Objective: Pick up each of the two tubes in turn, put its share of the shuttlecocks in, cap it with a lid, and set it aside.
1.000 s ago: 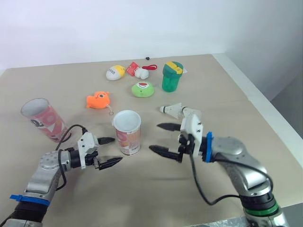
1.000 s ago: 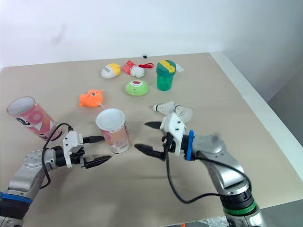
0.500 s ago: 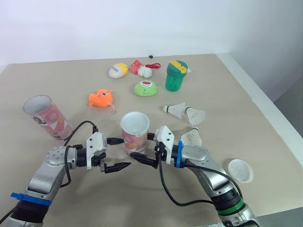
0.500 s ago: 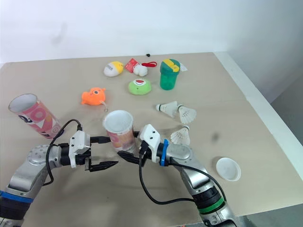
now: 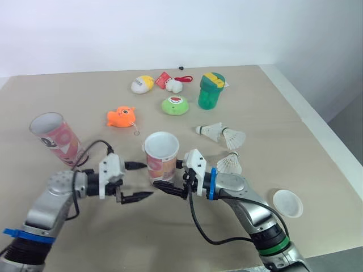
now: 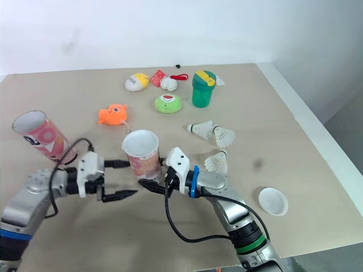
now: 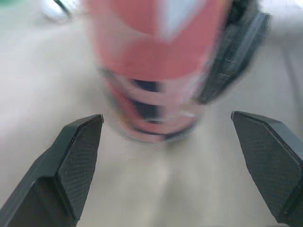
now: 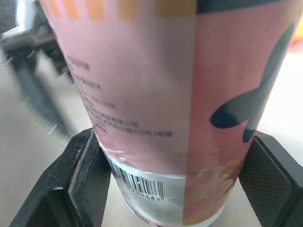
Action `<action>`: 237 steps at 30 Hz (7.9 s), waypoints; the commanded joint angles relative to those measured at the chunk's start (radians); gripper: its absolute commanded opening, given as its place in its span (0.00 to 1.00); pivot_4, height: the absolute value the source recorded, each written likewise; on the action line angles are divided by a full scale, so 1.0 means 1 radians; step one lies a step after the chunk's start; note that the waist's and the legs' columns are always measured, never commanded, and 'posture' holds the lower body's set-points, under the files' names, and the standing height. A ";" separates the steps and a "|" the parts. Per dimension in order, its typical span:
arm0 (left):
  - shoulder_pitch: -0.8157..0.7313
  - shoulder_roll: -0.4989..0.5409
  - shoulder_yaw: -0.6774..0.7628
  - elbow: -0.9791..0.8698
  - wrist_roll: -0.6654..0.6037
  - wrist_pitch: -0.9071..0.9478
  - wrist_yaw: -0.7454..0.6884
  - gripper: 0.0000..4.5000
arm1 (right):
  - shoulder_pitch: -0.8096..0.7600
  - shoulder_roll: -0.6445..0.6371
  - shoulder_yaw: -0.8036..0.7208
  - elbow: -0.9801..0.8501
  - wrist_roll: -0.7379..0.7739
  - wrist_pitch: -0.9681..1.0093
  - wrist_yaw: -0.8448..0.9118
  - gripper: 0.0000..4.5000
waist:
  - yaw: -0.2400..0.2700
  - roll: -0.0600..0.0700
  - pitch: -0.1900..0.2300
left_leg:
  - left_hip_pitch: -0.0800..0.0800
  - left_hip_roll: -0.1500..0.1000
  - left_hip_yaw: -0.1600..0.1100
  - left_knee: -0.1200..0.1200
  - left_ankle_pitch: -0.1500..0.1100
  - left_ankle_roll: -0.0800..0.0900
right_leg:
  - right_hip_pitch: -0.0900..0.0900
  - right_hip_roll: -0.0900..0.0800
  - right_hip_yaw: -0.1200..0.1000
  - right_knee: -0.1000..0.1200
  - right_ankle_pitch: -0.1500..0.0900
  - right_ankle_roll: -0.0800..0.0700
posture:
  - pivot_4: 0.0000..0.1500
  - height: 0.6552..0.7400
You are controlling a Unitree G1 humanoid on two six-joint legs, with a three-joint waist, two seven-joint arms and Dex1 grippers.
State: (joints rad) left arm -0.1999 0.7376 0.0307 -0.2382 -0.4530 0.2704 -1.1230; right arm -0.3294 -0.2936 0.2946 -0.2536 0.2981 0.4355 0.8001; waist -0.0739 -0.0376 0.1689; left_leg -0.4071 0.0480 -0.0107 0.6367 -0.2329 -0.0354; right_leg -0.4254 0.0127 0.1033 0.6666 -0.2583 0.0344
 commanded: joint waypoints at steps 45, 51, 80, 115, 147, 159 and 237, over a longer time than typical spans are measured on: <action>-0.303 -0.437 -0.261 -0.010 0.026 0.136 0.314 1.00 | 0.238 -0.213 -0.888 0.258 0.163 -0.062 -0.469 0.94 | 0.025 0.013 0.004 | 0.004 -0.006 0.008 0.007 0.004 0.004 | 0.006 -0.002 0.012 -0.001 0.011 0.010 | 1.00 1.00; -0.312 -0.445 -0.263 -0.003 0.029 0.136 0.300 1.00 | 0.264 -0.239 -0.834 0.271 0.134 0.031 -0.489 0.94 | 0.025 0.013 0.003 | 0.004 -0.006 0.008 0.008 0.004 0.004 | 0.006 -0.002 0.012 -0.001 0.011 0.010 | 1.00 1.00; -0.310 -0.451 -0.262 0.003 0.045 0.135 0.277 1.00 | 0.301 -0.271 -0.853 0.256 0.134 0.188 -0.489 0.94 | 0.027 0.009 0.002 | 0.008 -0.008 0.000 0.016 0.004 0.004 | 0.018 -0.001 0.010 -0.002 0.010 0.012 | 1.00 1.00; -0.314 -0.440 -0.259 -0.011 0.043 0.139 0.278 1.00 | 0.169 -0.319 -0.748 0.452 0.079 0.209 -0.423 0.94 | 0.029 0.011 0.003 | 0.005 -0.015 -0.001 0.016 0.003 0.006 | 0.019 -0.002 0.018 -0.003 0.006 0.019 | 1.00 1.00; -0.306 -0.429 -0.249 0.021 0.055 0.118 0.257 1.00 | 0.486 -0.335 -0.909 0.081 0.193 0.264 -0.287 0.94 | 0.042 -0.005 -0.011 | 0.005 -0.017 -0.020 0.015 0.002 0.006 | 0.027 -0.003 0.003 -0.003 -0.001 0.012 | 1.00 1.00; -0.206 -0.399 -0.150 0.051 0.071 0.059 0.327 1.00 | 0.459 -0.323 -0.862 -0.348 0.405 0.106 -0.144 0.94 | 0.021 0.021 -0.005 | 0.005 -0.018 -0.015 0.016 0.002 0.006 | 0.023 -0.002 0.009 -0.003 0.001 0.015 | 1.00 1.00; -0.066 -0.130 0.286 0.271 0.027 -0.190 0.456 0.67 | 0.142 -0.093 -0.233 -0.315 0.121 -0.004 -0.168 1.00 | 0.029 0.003 0.008 | -0.003 -0.017 -0.020 0.011 0.008 0.000 | 0.015 -0.004 0.003 -0.001 0.004 0.010 | 1.00 1.00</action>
State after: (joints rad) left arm -0.2537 0.5522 0.3161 0.1414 -0.3644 0.0542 -0.5469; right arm -0.2043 -0.3771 0.1062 -0.4657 0.3997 0.4214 0.6629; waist -0.0451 -0.0347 0.1765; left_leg -0.4104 0.0308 -0.0302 0.6469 -0.2253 -0.0354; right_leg -0.4104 0.0084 0.1063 0.6650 -0.2546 0.0443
